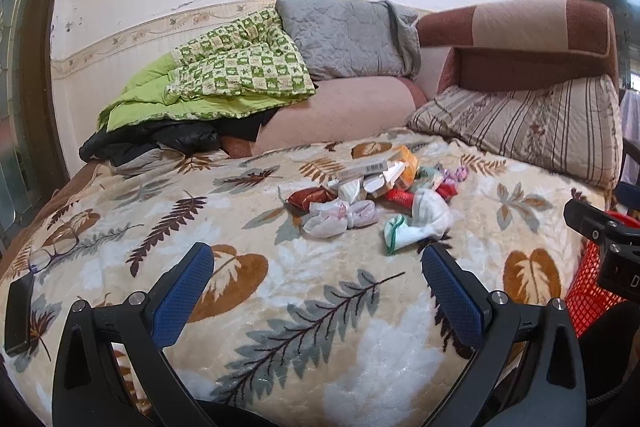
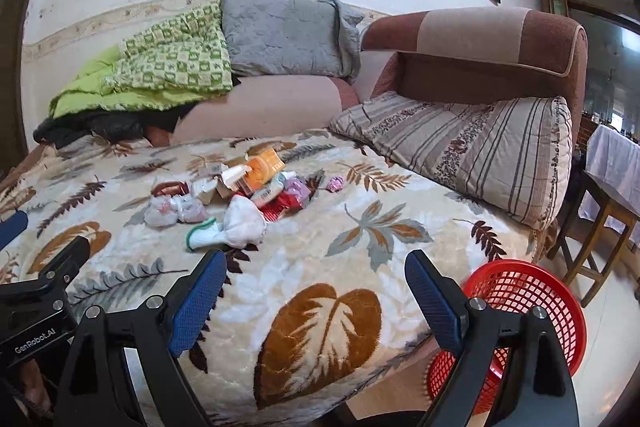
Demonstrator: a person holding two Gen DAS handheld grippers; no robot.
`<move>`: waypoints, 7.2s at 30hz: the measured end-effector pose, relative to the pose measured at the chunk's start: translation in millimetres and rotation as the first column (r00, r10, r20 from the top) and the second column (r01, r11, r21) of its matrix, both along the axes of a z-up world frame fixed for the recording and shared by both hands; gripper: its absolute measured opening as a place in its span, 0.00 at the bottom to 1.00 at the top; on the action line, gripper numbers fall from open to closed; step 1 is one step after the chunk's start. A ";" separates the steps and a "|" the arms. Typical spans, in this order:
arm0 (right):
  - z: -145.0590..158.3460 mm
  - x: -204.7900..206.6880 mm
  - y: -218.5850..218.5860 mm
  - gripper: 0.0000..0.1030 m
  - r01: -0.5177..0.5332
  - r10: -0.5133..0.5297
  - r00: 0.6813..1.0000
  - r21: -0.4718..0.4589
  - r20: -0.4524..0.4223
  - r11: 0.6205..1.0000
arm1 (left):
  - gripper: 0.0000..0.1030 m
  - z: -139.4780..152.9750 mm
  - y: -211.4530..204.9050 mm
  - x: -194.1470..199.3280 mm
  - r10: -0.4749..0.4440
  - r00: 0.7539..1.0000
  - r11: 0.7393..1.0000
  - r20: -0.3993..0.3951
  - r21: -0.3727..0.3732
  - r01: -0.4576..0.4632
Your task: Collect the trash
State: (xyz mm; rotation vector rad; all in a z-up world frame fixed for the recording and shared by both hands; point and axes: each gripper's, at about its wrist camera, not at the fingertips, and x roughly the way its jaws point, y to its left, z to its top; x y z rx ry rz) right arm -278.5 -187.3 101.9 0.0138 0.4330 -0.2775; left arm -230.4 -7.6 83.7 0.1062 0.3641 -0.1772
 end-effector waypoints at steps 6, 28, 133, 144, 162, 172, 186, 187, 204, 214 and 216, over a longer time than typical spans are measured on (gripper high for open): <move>2.8 -4.5 2.7 0.91 -0.017 0.017 1.000 -0.004 0.026 1.000 | 1.00 0.8 1.2 -5.2 0.000 1.000 1.000 0.026 -0.023 0.000; -3.1 4.4 2.6 0.91 -0.030 0.031 0.999 0.025 -0.022 0.999 | 1.00 -0.8 8.6 7.2 0.009 0.998 0.999 -0.057 -0.031 -0.010; 3.0 -64.6 -254.7 0.58 0.281 -0.247 0.960 0.474 -0.134 0.834 | 0.67 12.2 -245.1 48.1 -0.597 0.661 0.790 -0.455 -0.192 0.582; 1.5 1.2 -183.8 0.61 0.112 -0.041 0.986 0.462 -0.162 0.880 | 0.68 10.7 -107.6 111.6 -0.380 0.815 0.925 -0.438 -0.175 0.337; 13.5 136.9 -122.8 0.63 -0.035 0.155 0.968 0.502 -0.199 0.864 | 0.69 -10.0 6.1 258.9 -0.128 0.870 0.991 -0.476 -0.017 0.136; -10.6 211.7 -167.4 0.67 0.070 0.132 0.944 0.570 -0.304 0.818 | 0.67 -50.3 -24.5 306.5 -0.190 0.841 0.946 -0.507 0.135 0.295; -71.7 336.1 -191.1 0.46 0.210 0.056 0.904 0.553 -0.424 0.806 | 0.42 -71.2 -24.1 335.4 -0.183 0.833 0.957 -0.522 0.101 0.273; -77.4 341.9 -191.4 0.45 0.221 0.048 0.901 0.551 -0.431 0.804 | 0.37 -70.4 -22.7 335.5 -0.172 0.836 0.960 -0.521 0.103 0.262; -3.8 209.0 -92.9 0.26 -0.031 0.079 0.988 0.341 -0.129 0.939 | 0.34 2.5 -2.0 219.9 -0.131 0.915 0.990 -0.382 -0.090 0.104; -19.2 126.9 -26.8 0.26 -0.146 0.182 0.975 0.254 -0.124 0.956 | 0.34 -6.1 -20.9 139.0 -0.076 0.940 0.994 -0.334 -0.100 0.045; -18.2 126.0 -27.3 0.26 -0.144 0.176 0.978 0.253 -0.111 0.957 | 0.34 -9.5 -28.3 136.7 -0.066 0.947 0.997 -0.314 -0.064 0.048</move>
